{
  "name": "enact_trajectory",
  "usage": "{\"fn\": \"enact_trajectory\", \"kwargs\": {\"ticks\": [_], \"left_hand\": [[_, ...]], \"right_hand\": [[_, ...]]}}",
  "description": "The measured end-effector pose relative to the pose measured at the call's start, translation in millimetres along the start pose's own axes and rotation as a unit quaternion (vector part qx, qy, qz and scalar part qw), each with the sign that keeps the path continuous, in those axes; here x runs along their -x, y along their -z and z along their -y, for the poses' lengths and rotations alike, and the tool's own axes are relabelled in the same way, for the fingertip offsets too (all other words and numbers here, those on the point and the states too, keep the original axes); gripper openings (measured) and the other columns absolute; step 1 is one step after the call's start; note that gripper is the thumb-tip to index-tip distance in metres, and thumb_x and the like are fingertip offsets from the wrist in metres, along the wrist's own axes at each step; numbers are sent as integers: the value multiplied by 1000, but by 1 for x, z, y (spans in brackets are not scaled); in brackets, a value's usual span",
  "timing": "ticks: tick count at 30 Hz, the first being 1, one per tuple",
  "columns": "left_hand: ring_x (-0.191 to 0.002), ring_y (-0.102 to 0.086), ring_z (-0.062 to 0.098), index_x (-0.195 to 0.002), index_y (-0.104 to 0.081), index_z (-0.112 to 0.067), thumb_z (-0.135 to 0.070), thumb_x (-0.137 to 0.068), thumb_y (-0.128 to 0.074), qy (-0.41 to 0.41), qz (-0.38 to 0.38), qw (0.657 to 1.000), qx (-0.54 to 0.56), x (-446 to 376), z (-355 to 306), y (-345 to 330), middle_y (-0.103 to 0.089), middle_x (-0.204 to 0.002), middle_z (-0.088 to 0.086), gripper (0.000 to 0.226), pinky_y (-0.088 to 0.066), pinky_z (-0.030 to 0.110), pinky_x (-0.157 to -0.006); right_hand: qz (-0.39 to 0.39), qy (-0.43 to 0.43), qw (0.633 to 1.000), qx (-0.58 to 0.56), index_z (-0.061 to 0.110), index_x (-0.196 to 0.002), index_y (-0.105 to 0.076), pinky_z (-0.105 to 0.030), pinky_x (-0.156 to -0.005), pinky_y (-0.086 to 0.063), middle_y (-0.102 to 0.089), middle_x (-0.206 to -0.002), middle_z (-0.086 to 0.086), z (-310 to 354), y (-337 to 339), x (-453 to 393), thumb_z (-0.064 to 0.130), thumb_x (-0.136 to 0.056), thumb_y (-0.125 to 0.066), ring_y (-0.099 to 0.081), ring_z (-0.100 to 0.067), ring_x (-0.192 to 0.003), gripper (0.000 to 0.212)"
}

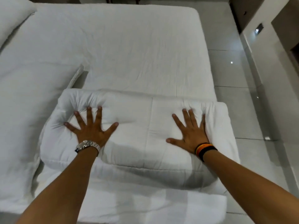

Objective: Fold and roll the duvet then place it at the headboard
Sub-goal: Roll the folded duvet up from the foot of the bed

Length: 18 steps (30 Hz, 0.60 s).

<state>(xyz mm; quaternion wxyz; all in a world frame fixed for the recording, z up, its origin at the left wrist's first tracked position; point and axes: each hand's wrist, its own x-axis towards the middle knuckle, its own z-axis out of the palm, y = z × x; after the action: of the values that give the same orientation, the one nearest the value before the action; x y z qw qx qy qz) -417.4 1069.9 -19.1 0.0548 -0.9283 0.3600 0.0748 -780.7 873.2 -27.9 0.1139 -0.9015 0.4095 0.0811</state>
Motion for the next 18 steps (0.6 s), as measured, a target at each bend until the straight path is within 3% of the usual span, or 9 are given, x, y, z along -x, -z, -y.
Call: {"fn": "enact_trajectory", "kwargs": {"ticks": [2,3,5,6,8,10,13,15,18], "left_hand": [[-156,19,38,-162,11,-45,-99,-75,-4,45,17,998,36,15,-12,12,11,-174,-2,104,13,73,-115],[-157,14,37,-164,3,-42,-96,-79,-6,68,11,995,71,28,-21,20,7,-174,0,102,12,71,-117],[-158,9,38,-165,-7,-40,-89,-86,-18,113,-19,982,150,61,-40,24,2,-174,4,94,8,70,-119],[-158,9,40,-165,-9,-40,-85,-89,-26,143,-33,972,183,78,-51,23,4,-174,6,90,5,71,-118],[-157,14,40,-163,-3,-44,-79,-92,-40,217,-34,940,260,108,-76,23,12,-173,6,87,1,75,-117],[-156,22,34,-160,4,-52,-81,-88,-46,307,-23,878,367,130,-94,21,24,-171,3,93,-2,76,-116],[-156,22,35,-156,11,-60,-89,-74,-55,425,-32,748,509,143,-109,11,31,-168,-4,109,-7,73,-116],[-157,16,37,-153,15,-63,-92,-65,-59,469,-38,678,564,146,-114,3,28,-169,-3,119,-9,68,-119],[-159,6,32,-144,16,-74,-96,-57,-64,493,-70,619,608,147,-117,-16,19,-172,-2,121,-10,61,-124]], "right_hand": [[25,-2,1000,-11,51,-161,4,-71,-110,27,5,-174,-7,8,10,-10,108,-65,-18,14,-27,-159,114],[22,-5,999,-29,50,-161,-10,-70,-110,29,-10,-173,-8,14,22,-14,109,-64,-19,0,-28,-160,114],[-47,8,997,-61,40,-147,-49,-69,-118,10,-48,-154,-7,23,47,-30,107,-66,-23,-36,-27,-147,108],[-82,18,993,-77,34,-137,-58,-66,-120,-3,-56,-142,-5,30,61,-44,106,-68,-25,-47,-26,-137,105],[-63,31,989,-130,29,-139,-55,-58,-119,-21,-56,-140,-4,47,87,-78,104,-68,-32,-51,-27,-133,106],[57,49,978,-196,31,-152,-41,-52,-119,-31,-48,-153,-6,65,105,-114,102,-63,-46,-45,-29,-141,115],[247,56,946,-204,32,-160,-30,-45,-124,-26,-34,-166,0,85,114,-173,105,-48,-56,-35,-24,-151,136],[292,31,937,-190,33,-163,-22,-48,-126,-19,-25,-170,4,88,106,-204,107,-40,-57,-27,-23,-155,148],[331,0,925,-186,34,-165,-11,-50,-127,-16,-20,-171,5,91,65,-230,108,-40,-55,-24,-24,-156,152]]}}
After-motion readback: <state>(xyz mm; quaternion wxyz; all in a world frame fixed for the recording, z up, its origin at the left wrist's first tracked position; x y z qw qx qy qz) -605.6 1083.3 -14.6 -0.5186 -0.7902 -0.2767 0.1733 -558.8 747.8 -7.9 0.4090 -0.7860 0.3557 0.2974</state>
